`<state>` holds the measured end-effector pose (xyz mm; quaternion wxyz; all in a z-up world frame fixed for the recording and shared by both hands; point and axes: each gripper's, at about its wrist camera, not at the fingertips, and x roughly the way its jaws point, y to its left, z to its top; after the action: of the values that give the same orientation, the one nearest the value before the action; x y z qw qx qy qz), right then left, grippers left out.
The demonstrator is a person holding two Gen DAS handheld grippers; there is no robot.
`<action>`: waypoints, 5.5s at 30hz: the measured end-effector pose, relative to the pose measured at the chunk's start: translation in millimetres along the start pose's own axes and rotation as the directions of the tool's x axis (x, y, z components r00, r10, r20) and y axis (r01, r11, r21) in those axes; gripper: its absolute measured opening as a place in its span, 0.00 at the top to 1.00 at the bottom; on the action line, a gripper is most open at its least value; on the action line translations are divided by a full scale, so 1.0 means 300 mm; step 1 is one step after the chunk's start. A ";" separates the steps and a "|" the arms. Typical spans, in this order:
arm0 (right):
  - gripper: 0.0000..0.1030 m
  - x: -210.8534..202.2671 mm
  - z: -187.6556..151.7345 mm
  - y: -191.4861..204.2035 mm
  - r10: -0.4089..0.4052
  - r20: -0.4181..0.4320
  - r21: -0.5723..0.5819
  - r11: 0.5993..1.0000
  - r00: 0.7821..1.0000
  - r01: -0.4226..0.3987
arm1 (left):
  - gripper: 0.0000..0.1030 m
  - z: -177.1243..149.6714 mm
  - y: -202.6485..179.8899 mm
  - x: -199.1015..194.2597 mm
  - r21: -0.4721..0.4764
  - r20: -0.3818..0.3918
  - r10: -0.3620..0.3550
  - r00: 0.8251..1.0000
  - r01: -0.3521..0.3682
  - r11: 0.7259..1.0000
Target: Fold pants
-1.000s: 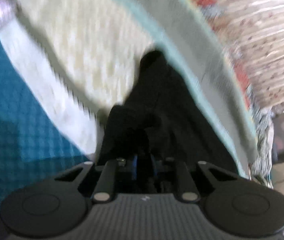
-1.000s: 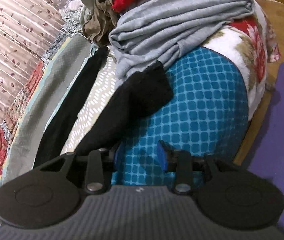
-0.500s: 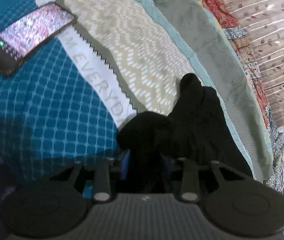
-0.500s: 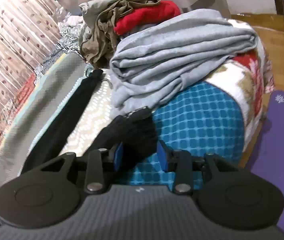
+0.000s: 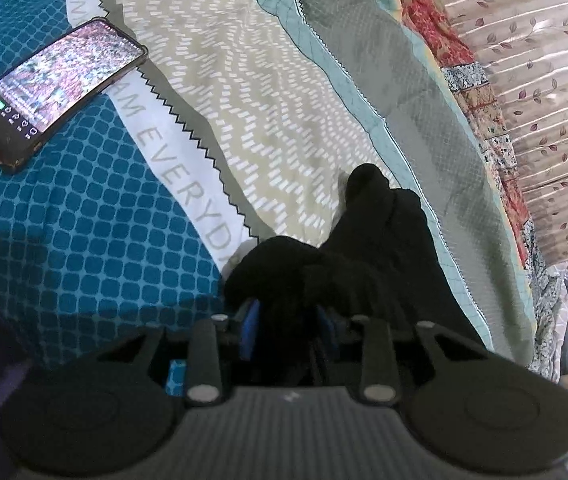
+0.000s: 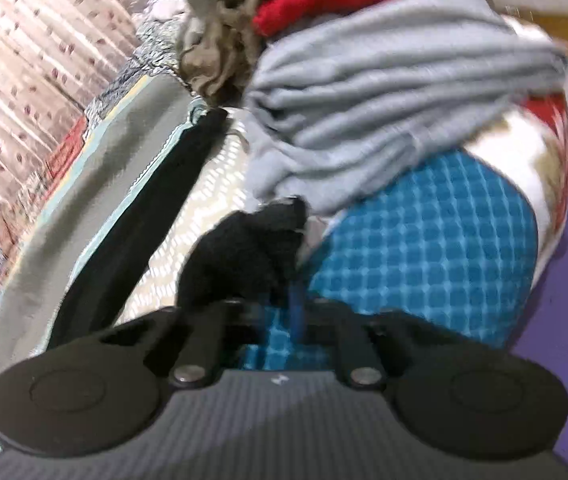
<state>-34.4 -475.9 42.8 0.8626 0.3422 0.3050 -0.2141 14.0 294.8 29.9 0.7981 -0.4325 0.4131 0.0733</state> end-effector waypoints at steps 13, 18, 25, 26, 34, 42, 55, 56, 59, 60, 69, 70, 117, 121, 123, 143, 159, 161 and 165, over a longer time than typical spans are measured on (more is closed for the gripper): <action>0.98 -0.244 0.228 0.081 -0.001 0.260 0.009 1.000 0.966 -0.001 | 0.75 0.035 0.020 -0.060 -0.013 0.040 0.003 0.999 -0.003 1.000; 0.98 -0.249 0.117 -0.118 -0.151 0.225 0.070 0.988 0.962 0.139 | 0.72 0.003 0.035 -0.007 0.004 -0.024 0.027 0.999 -0.026 1.000; 0.92 -0.184 -0.003 -0.476 -0.272 0.069 0.401 0.888 0.960 0.223 | 0.41 -0.076 -0.029 0.055 0.099 -0.091 0.051 0.995 -0.042 0.994; 0.92 -0.182 0.002 -0.456 -0.278 0.075 0.361 0.903 0.958 0.234 | 0.41 -0.084 -0.037 0.062 0.115 -0.092 0.063 0.994 -0.052 0.992; 0.82 -0.105 0.005 -0.201 -0.029 0.050 0.108 0.994 0.998 0.024 | 0.73 -0.139 -0.075 0.097 0.209 -0.081 0.172 0.982 -0.152 0.966; 0.79 0.073 -0.181 0.209 0.166 -0.202 -0.241 0.947 0.965 -0.214 | 0.78 -0.133 -0.087 0.069 0.245 -0.071 0.233 0.970 -0.209 0.947; 0.39 0.348 -0.361 0.634 0.069 -0.490 -0.748 0.479 0.869 -0.460 | 0.69 -0.151 -0.110 0.022 0.284 -0.070 0.193 0.979 -0.167 0.944; 0.57 0.344 -0.367 0.634 0.070 -0.486 -0.757 0.464 0.871 -0.460 | 0.69 -0.150 -0.112 0.027 0.284 -0.071 0.193 0.979 -0.166 0.944; 0.91 0.309 -0.345 0.658 0.103 -0.397 -0.799 0.450 0.912 -0.398 | 0.69 -0.146 -0.114 0.037 0.283 -0.075 0.192 0.979 -0.163 0.945; 0.91 0.305 -0.335 0.665 0.114 -0.345 -0.807 0.471 0.932 -0.357 | 0.69 -0.145 -0.117 0.042 0.283 -0.076 0.191 0.979 -0.163 0.945; 0.62 0.397 -0.281 0.635 0.078 -0.310 -0.731 0.618 0.948 -0.290 | 0.62 -0.105 -0.141 -0.016 0.306 -0.042 0.155 0.987 -0.135 0.942; 0.59 0.376 -0.230 0.622 0.114 -0.325 -0.695 0.645 0.939 -0.319 | 0.60 -0.082 -0.149 -0.039 0.308 -0.020 0.142 0.990 -0.129 0.943; 0.95 0.223 0.417 0.251 0.110 0.143 0.014 0.993 0.984 -0.113 | 0.90 -0.242 -0.604 0.049 0.881 0.344 -0.101 0.934 -0.284 0.379; 0.95 0.033 0.262 -0.004 0.106 0.173 0.126 0.984 0.979 -0.128 | 0.90 -0.345 -0.475 -0.080 0.855 0.350 -0.103 0.931 -0.272 0.442; 0.95 -0.053 0.163 -0.118 0.099 0.163 0.172 0.977 0.982 -0.127 | 0.90 -0.385 -0.413 -0.119 0.843 0.317 -0.086 0.944 -0.239 0.482; 0.58 -0.098 -0.130 -0.290 -0.158 0.159 0.219 0.968 0.975 0.121 | 0.33 -0.237 -0.032 -0.310 0.324 0.108 -0.074 0.991 0.035 0.946; 0.58 -0.070 -0.265 0.182 0.124 0.050 -0.205 0.972 0.991 -0.111 | 0.86 -0.092 -0.105 0.044 0.111 -0.188 -0.166 0.968 0.189 0.976; 0.58 -0.050 -0.304 0.263 0.184 -0.020 -0.251 0.950 0.983 -0.184 | 0.87 -0.088 -0.181 -0.053 0.256 -0.069 -0.255 0.965 0.264 0.930; 0.58 -0.007 -0.427 0.417 0.240 -0.178 -0.355 0.889 0.954 -0.290 | 0.81 -0.243 -0.291 -0.305 0.738 0.187 -0.406 0.895 0.144 0.659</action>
<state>-12.3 -299.0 27.6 0.9117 0.2215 0.3460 -0.0090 -47.3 208.3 130.2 0.9615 -0.1320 0.1951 -0.1418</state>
